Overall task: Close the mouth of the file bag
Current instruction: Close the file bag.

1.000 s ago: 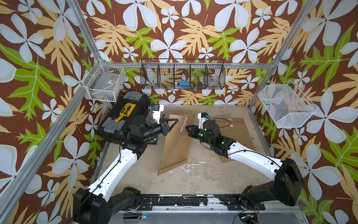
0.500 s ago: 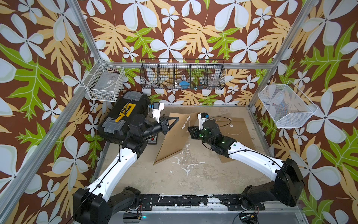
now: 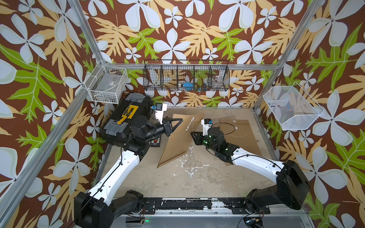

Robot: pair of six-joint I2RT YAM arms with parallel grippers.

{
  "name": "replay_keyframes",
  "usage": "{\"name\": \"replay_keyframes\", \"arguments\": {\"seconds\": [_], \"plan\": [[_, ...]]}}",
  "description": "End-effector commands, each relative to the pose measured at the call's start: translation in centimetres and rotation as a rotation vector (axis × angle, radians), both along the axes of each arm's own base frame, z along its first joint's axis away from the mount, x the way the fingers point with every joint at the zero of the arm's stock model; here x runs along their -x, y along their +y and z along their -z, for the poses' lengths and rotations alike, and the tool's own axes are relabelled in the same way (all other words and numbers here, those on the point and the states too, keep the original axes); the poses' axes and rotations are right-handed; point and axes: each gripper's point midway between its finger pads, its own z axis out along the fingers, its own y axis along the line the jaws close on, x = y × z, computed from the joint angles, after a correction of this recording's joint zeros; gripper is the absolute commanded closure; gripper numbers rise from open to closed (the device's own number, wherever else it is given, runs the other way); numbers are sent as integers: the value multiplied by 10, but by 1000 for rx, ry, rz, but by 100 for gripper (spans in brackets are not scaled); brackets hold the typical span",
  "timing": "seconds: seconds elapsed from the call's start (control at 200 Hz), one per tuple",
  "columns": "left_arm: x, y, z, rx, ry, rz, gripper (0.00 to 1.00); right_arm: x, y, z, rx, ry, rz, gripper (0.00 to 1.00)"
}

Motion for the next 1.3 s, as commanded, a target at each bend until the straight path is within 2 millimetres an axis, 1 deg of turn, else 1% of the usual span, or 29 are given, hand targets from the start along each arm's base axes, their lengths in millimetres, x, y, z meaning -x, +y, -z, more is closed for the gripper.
{"name": "replay_keyframes", "arguments": {"seconds": [0.0, 0.11, 0.18, 0.39, 0.541, 0.611, 0.701, 0.851, 0.961, 1.061, 1.226, 1.297], "plan": [[5, -1, -10, 16, -33, 19, 100, -4, 6, -33, -53, -121, -18, 76], [5, -2, -10, 17, -33, 20, 100, -5, 8, -36, -35, -146, -32, 72], [4, -3, -10, 17, -33, 22, 100, -7, 9, -35, -13, -154, -35, 70], [5, -5, -11, 17, -32, 32, 100, -8, 9, -24, 43, -185, -48, 68], [6, -8, -10, 16, -28, 39, 100, -9, 13, -17, 55, -207, -64, 69], [6, -8, -10, 16, -28, 39, 100, -9, 13, -17, 49, -214, -65, 71], [7, -8, -10, 16, -28, 39, 100, -11, 12, -18, 46, -217, -55, 77], [6, -7, -8, 8, -28, 29, 100, -9, 6, -20, 45, -223, -37, 83], [5, -5, -8, -7, -35, 15, 100, -5, 0, -21, 44, -221, -28, 92], [2, -1, -6, -47, -47, -21, 100, 4, -7, -25, 40, -216, -27, 100], [-8, 8, 1, -93, -47, -66, 100, 22, -22, -25, 121, -186, -48, 100], [-7, 10, 4, -96, -51, -59, 100, 28, -30, -24, 168, -174, -49, 100]]}}
